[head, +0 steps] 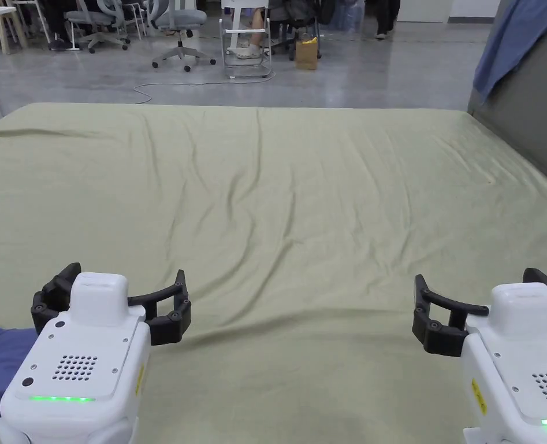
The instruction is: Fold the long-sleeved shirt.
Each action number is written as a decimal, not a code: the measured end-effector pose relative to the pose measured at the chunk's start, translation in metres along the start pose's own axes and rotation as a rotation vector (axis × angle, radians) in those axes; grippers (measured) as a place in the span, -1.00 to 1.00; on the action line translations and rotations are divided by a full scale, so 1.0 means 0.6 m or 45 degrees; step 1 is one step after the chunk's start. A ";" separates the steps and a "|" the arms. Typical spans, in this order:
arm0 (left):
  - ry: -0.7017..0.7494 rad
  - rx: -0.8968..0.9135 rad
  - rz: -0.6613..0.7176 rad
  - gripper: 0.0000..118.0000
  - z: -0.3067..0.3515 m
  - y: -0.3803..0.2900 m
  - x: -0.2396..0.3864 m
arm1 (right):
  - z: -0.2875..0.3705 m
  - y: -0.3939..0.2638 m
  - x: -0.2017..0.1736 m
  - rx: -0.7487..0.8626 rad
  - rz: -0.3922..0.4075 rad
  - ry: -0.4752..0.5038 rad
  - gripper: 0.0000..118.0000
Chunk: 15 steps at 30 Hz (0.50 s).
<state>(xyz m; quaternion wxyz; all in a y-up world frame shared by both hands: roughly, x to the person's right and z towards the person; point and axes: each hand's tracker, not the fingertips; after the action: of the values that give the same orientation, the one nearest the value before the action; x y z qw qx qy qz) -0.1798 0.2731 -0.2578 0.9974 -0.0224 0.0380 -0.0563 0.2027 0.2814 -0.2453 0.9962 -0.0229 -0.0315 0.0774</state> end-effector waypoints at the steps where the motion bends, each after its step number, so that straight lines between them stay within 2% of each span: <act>1: 0.002 0.002 0.002 1.00 0.000 0.000 -0.001 | 0.000 0.000 0.000 -0.002 -0.009 0.003 1.00; 15: 0.003 -0.011 0.016 1.00 -0.004 0.001 -0.006 | -0.002 0.000 0.002 -0.010 -0.008 0.007 1.00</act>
<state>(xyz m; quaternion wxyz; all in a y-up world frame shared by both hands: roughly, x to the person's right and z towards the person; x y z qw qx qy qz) -0.1836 0.2738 -0.2600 0.9976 -0.0264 0.0395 -0.0497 0.2040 0.2812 -0.2465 0.9965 -0.0269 -0.0293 0.0741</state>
